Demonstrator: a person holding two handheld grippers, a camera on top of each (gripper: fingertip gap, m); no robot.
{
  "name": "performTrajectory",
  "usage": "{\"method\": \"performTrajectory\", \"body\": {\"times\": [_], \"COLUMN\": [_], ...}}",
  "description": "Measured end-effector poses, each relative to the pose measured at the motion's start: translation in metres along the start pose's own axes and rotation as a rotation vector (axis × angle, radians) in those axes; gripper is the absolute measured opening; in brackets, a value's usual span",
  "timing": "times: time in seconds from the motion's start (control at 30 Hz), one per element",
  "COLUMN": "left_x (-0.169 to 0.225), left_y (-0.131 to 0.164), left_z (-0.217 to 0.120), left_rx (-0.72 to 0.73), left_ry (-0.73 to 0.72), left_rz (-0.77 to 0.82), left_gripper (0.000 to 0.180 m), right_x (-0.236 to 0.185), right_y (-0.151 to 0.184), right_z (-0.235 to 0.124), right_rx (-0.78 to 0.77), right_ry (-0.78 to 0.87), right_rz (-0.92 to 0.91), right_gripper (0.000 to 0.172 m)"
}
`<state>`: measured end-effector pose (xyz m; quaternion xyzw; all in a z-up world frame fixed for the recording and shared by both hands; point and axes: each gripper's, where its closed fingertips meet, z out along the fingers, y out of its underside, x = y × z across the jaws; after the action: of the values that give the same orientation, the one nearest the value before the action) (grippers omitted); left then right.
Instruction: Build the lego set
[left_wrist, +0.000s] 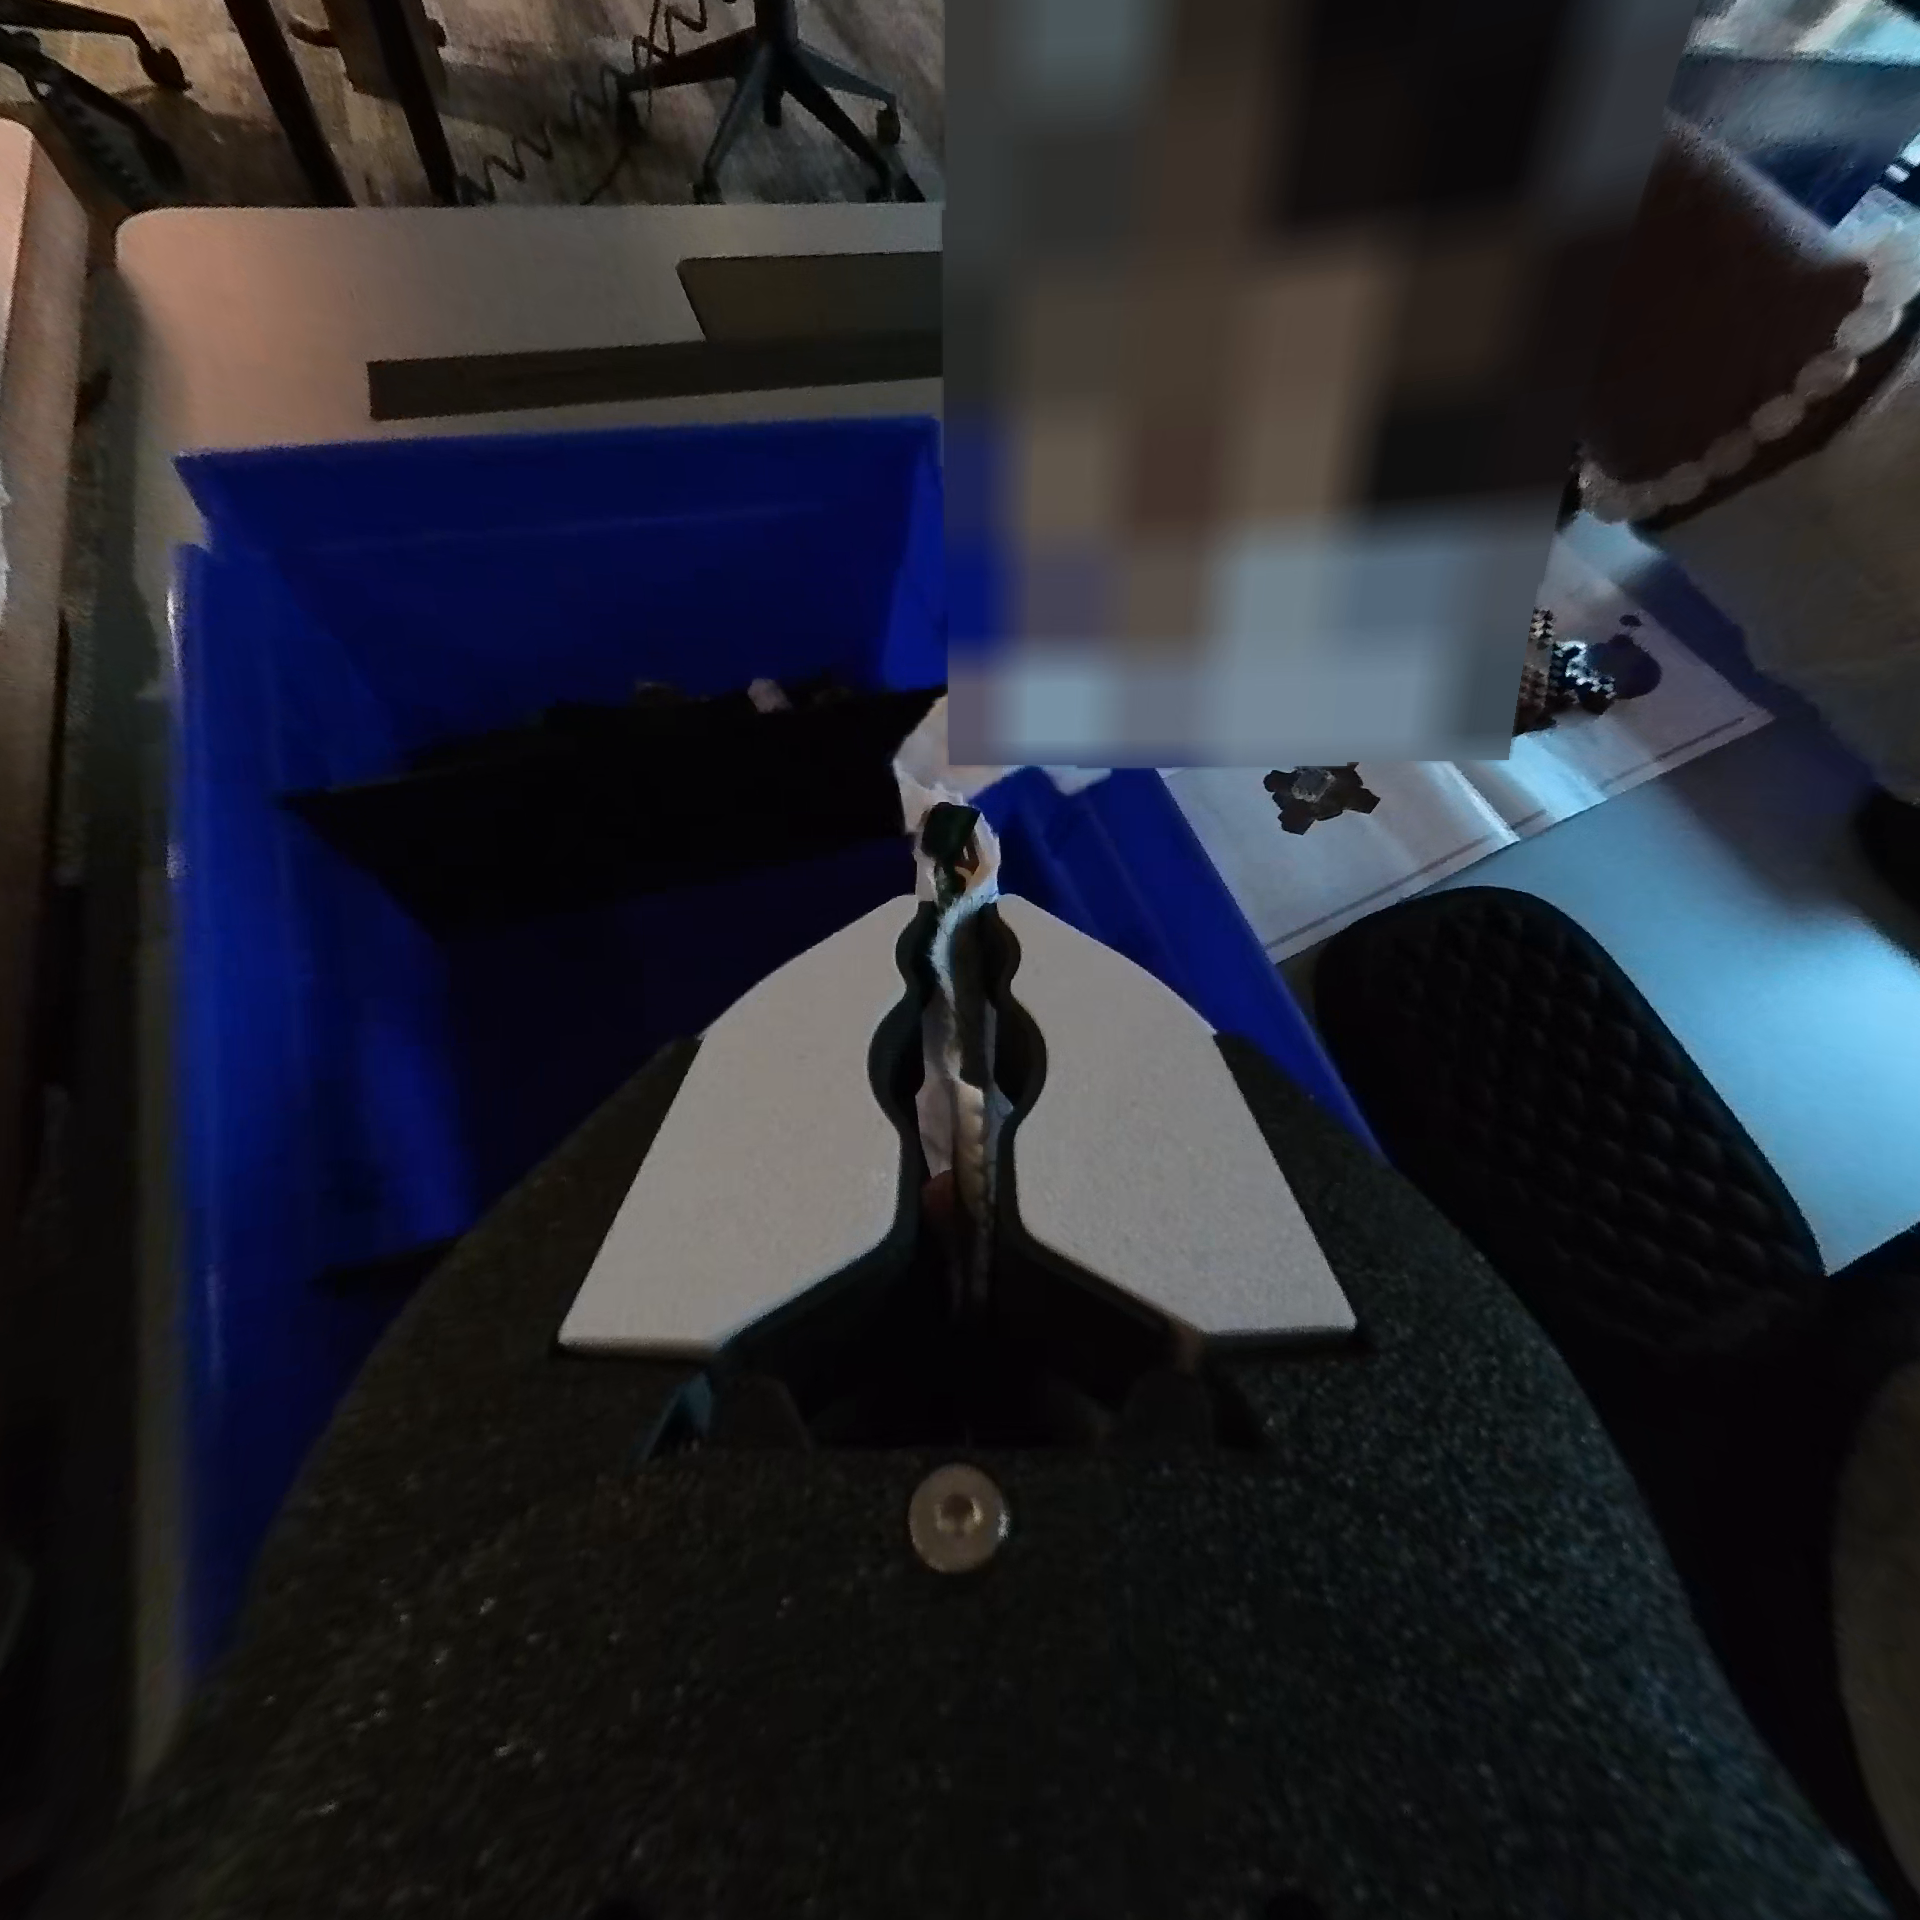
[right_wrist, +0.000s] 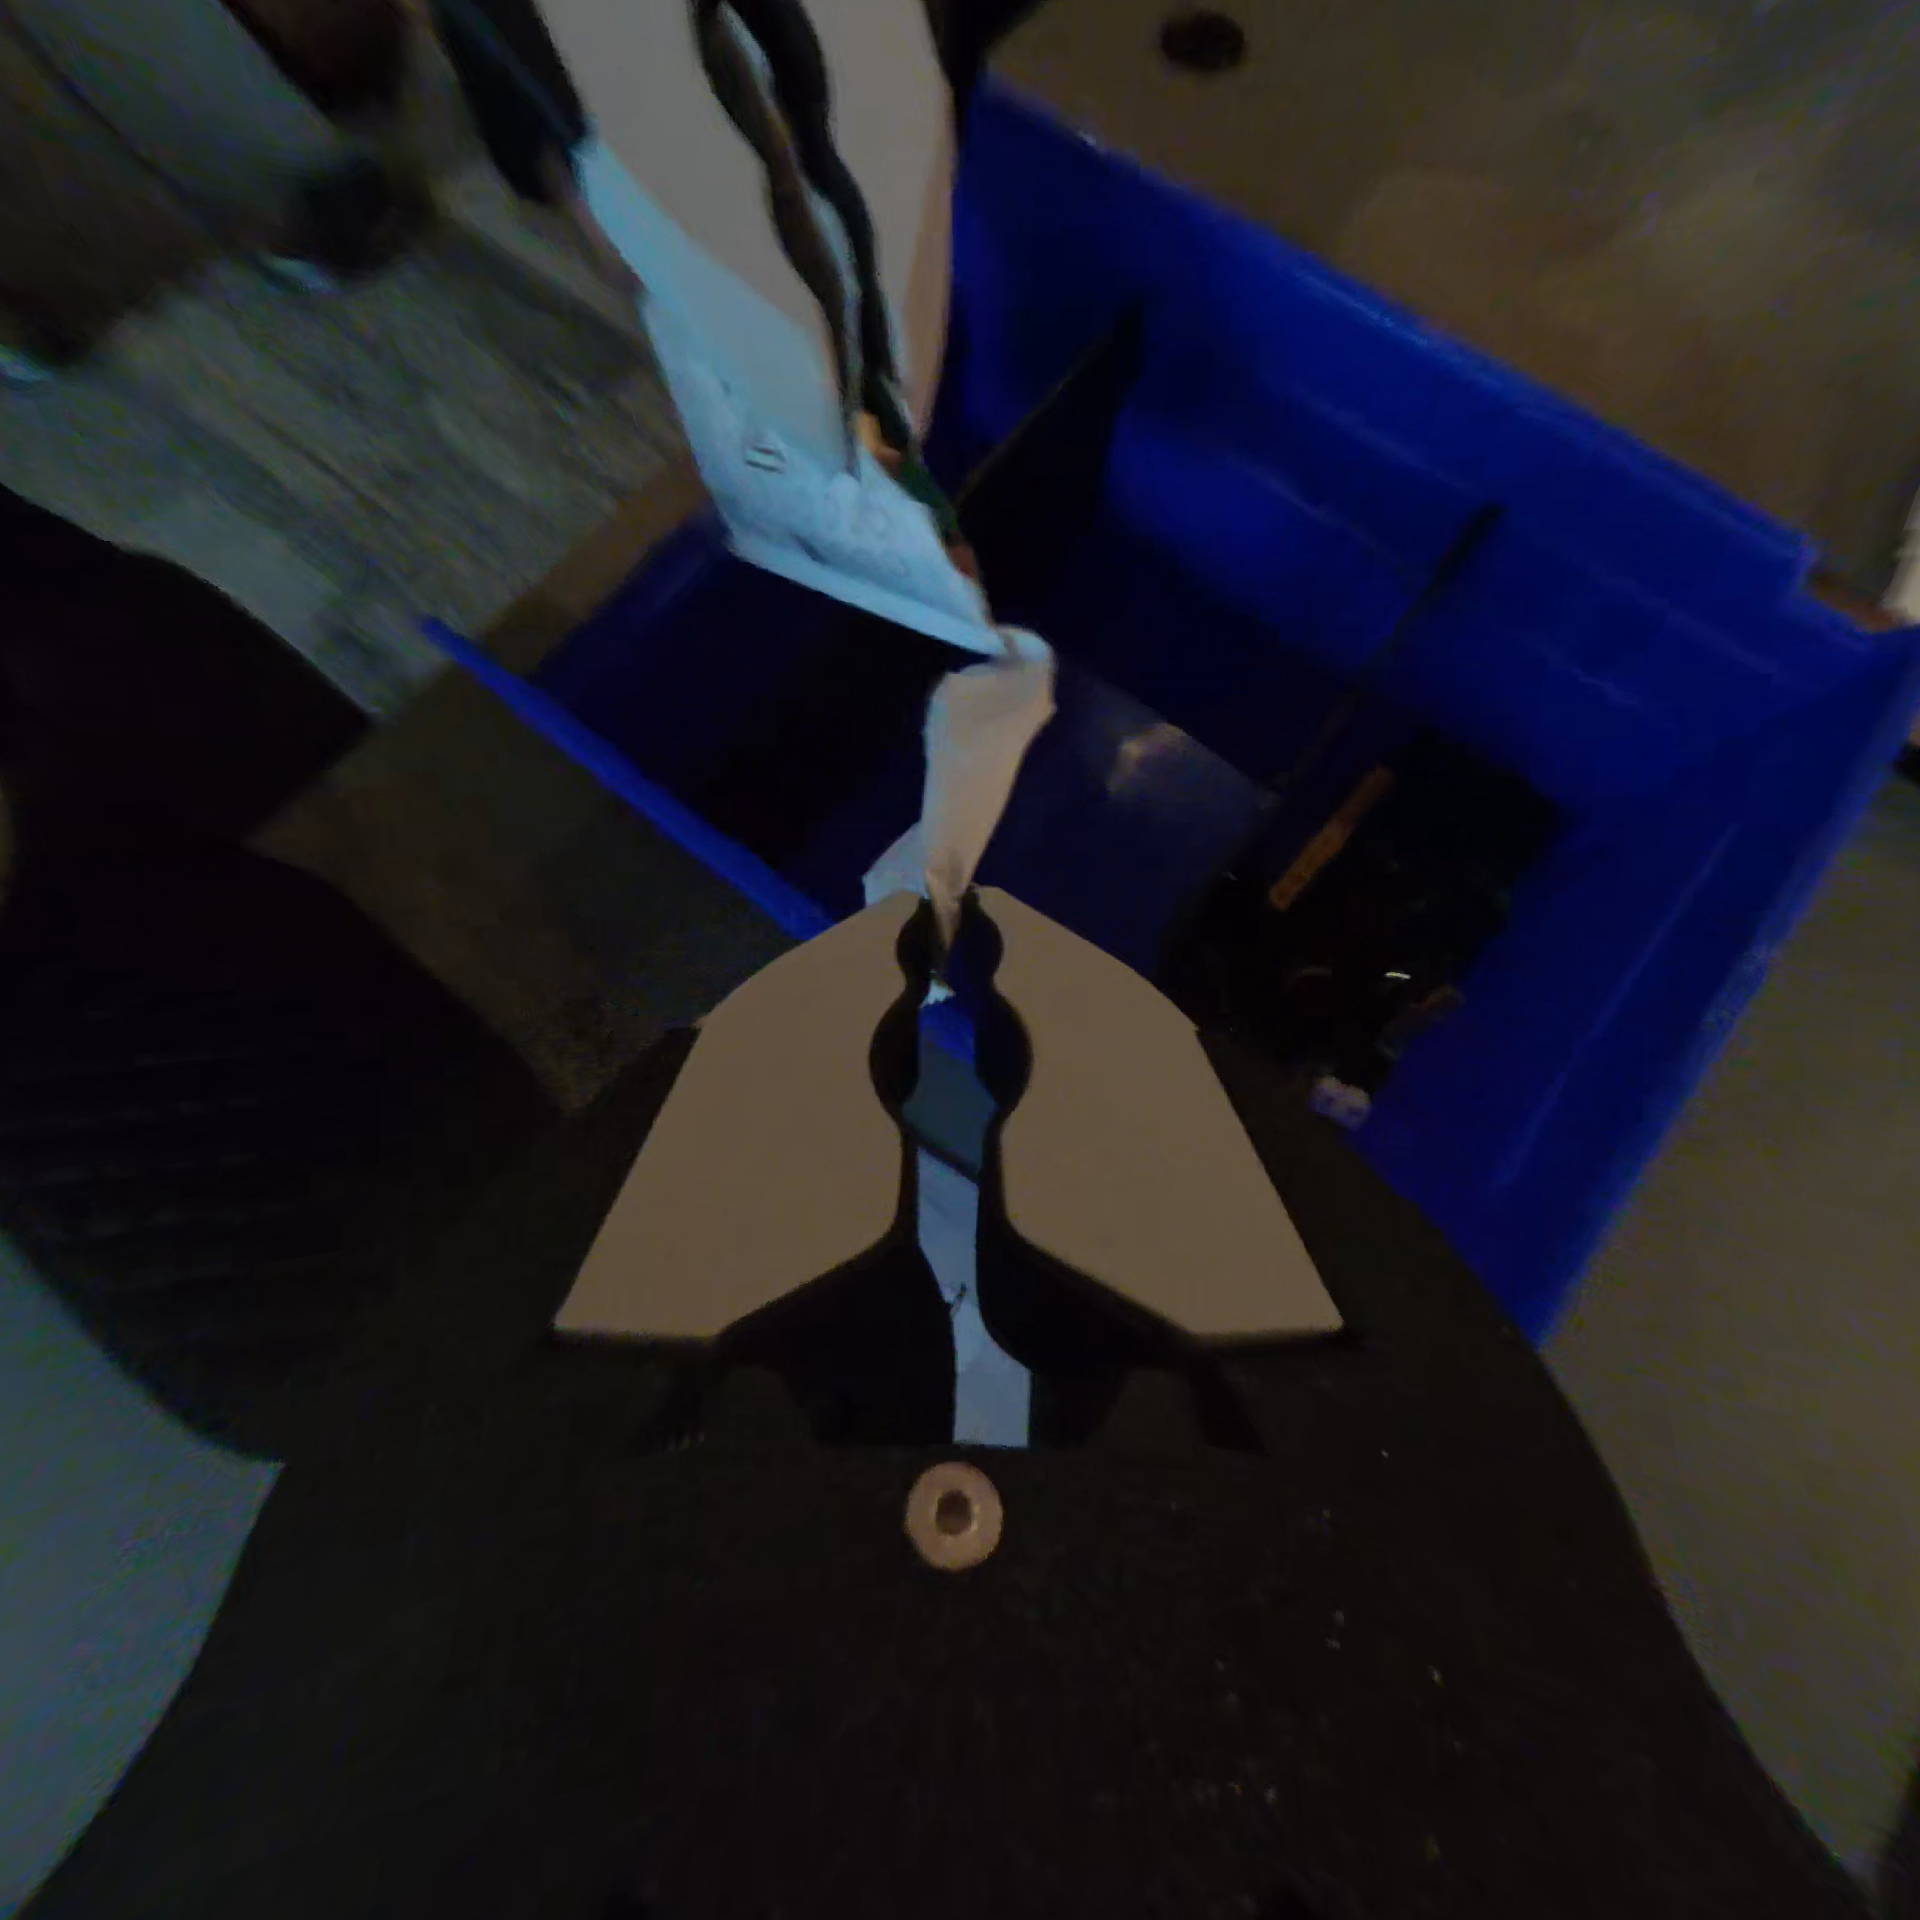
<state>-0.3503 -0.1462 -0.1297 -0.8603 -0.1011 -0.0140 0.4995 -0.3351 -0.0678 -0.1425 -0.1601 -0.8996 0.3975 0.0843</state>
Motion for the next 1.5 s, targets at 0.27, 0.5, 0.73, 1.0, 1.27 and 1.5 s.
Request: {"method": "performTrajectory", "body": {"times": [0.27, 0.5, 0.73, 1.0, 1.27, 1.5], "left_x": [-0.011, -0.016, -0.013, -0.003, 0.018, 0.074], "left_y": [0.019, 0.019, 0.017, -0.001, -0.027, -0.045], "left_z": [-0.004, -0.004, -0.004, -0.01, -0.022, -0.015], "left_rx": [-0.072, -0.076, -0.051, 0.027, 0.167, 0.227], "left_ry": [-0.085, -0.115, -0.095, -0.032, 0.025, 0.18], "left_rz": [0.032, 0.058, 0.043, 0.035, 0.049, 0.095], "left_gripper": [0.008, 0.008, 0.008, 0.008, 0.008, 0.006], "right_x": [0.016, 0.008, 0.01, 0.009, -0.004, -0.015], "right_y": [-0.035, -0.002, -0.016, -0.035, -0.035, -0.006], "right_z": [0.011, 0.021, 0.019, -0.014, -0.049, -0.083], "right_rx": [0.032, -0.284, -0.202, 0.067, 0.198, 0.312], "right_ry": [0.145, 0.082, 0.092, 0.125, 0.204, 0.392], "right_rz": [-0.104, -0.08, -0.066, 0.009, 0.034, 0.174], "right_gripper": [0.0, 0.004, 0.002, 0.001, 0.0, 0.0]}}
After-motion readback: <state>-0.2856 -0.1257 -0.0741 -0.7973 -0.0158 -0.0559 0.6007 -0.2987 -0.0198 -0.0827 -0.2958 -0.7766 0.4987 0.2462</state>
